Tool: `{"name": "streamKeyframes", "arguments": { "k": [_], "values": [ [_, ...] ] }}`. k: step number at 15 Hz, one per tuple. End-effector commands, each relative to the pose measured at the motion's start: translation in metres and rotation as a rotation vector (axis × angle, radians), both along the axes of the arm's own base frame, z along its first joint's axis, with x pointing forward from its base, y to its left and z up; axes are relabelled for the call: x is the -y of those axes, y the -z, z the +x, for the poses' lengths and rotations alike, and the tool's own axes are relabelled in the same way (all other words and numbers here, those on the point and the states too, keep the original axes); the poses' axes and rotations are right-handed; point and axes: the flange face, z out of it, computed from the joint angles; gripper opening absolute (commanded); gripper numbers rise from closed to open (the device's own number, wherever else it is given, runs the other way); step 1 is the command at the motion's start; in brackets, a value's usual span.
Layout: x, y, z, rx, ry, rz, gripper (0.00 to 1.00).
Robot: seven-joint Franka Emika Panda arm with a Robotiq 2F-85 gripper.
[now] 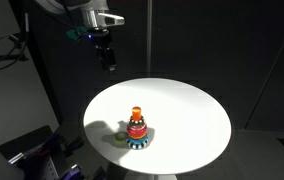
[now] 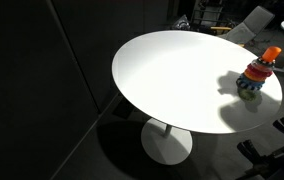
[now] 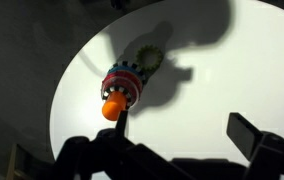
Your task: Put the yellow ring on the table
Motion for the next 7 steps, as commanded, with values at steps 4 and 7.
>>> {"name": "streamKeyframes", "arguments": {
  "k": [4,7],
  "values": [
    [0.003,-0.024,-0.008,0.051,-0.003,0.024,1.00],
    [0.002,-0.020,-0.008,0.041,-0.006,0.020,1.00]
  ]
}}
